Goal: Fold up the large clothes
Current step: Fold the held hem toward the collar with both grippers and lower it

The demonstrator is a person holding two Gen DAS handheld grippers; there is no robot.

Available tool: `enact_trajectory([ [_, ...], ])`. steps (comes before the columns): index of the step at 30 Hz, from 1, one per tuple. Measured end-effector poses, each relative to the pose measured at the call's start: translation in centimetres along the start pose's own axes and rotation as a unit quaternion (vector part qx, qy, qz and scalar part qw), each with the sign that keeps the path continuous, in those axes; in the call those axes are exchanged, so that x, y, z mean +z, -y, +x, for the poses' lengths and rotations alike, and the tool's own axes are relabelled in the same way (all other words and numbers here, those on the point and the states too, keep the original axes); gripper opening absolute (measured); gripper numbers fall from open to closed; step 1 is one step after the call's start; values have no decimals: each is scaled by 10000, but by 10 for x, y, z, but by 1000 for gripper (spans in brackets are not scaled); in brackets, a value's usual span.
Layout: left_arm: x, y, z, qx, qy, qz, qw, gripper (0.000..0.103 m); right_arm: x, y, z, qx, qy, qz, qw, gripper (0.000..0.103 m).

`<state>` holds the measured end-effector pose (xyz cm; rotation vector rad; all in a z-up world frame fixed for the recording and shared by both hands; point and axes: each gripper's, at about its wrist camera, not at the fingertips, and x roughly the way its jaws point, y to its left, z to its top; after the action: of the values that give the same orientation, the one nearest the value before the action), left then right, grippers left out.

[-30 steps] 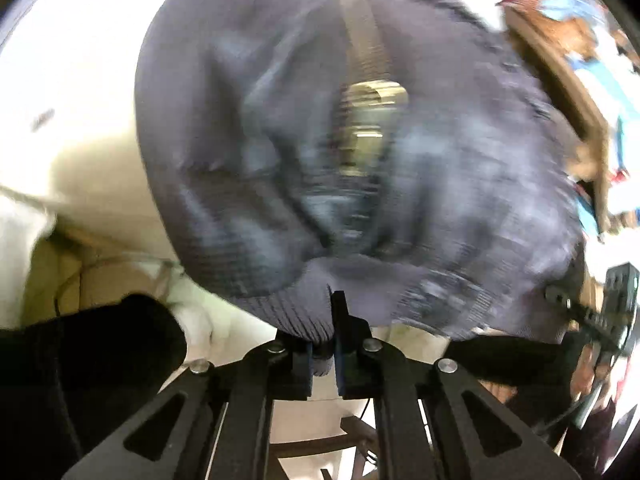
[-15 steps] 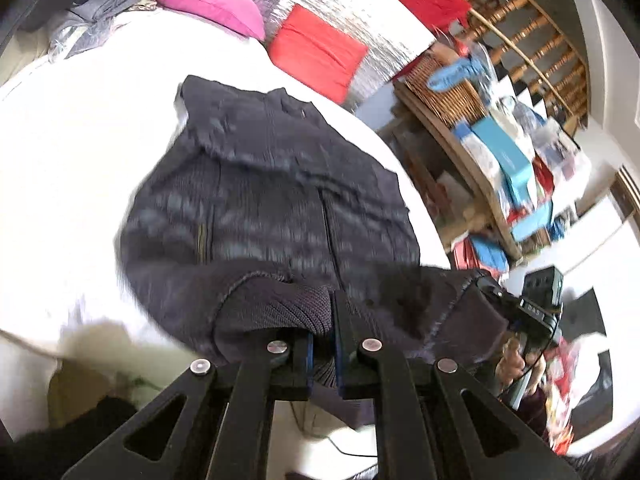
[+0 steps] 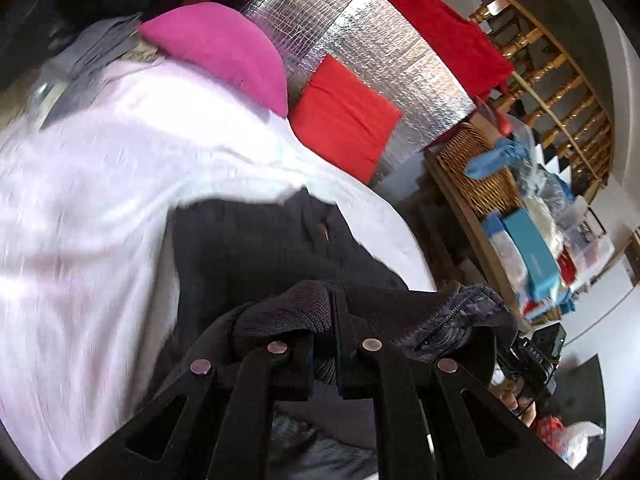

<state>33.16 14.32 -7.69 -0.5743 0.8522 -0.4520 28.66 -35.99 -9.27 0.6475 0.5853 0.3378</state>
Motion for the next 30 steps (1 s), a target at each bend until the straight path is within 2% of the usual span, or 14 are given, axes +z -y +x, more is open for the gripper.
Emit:
enact_trajectory([
  [3, 45, 10, 28, 16, 24, 3, 10000, 8, 35, 8, 42, -87, 79, 58, 9999, 12],
  [6, 89, 6, 74, 58, -24, -76, 10000, 8, 69, 24, 90, -191, 144, 170, 9996, 12],
  [10, 119, -18, 150, 327, -282, -170, 9989, 8, 100, 61, 160, -396, 158, 449, 9981, 12],
  [13, 125, -38, 193, 559, -494, -299, 9968, 8, 110, 95, 207, -573, 93, 684, 9960, 11],
  [16, 122, -58, 224, 568, -579, -475, 9956, 8, 109, 123, 241, -722, 36, 913, 9932, 11],
  [20, 114, -81, 242, 467, -690, -807, 9932, 11, 105, 152, 265, -806, -67, 1243, 9889, 12],
  [22, 111, -88, 240, 318, -714, -1058, 9913, 12, 104, 165, 269, -601, -192, 1650, 9843, 13],
  [23, 109, -89, 235, 234, -711, -1187, 9901, 16, 105, 171, 268, -447, -249, 1842, 9816, 15],
  [24, 107, -88, 227, 191, -670, -1293, 9892, 32, 106, 175, 265, -270, -282, 1995, 9791, 16],
  [25, 106, -85, 217, 213, -573, -1325, 9893, 57, 106, 176, 260, -128, -279, 2075, 9778, 21],
  [27, 102, -74, 183, 317, -84, -1253, 9916, 80, 108, 173, 241, -27, -179, 2047, 9787, 44],
  [28, 98, -67, 165, 392, 138, -1159, 9924, 83, 109, 170, 227, -54, -50, 1966, 9805, 80],
  [29, 92, -59, 146, 500, 264, -1022, 9932, 83, 110, 167, 208, -112, 146, 1847, 9826, 92],
  [30, 83, -51, 131, 659, 264, -903, 9934, 83, 109, 164, 193, -169, 347, 1742, 9839, 92],
])
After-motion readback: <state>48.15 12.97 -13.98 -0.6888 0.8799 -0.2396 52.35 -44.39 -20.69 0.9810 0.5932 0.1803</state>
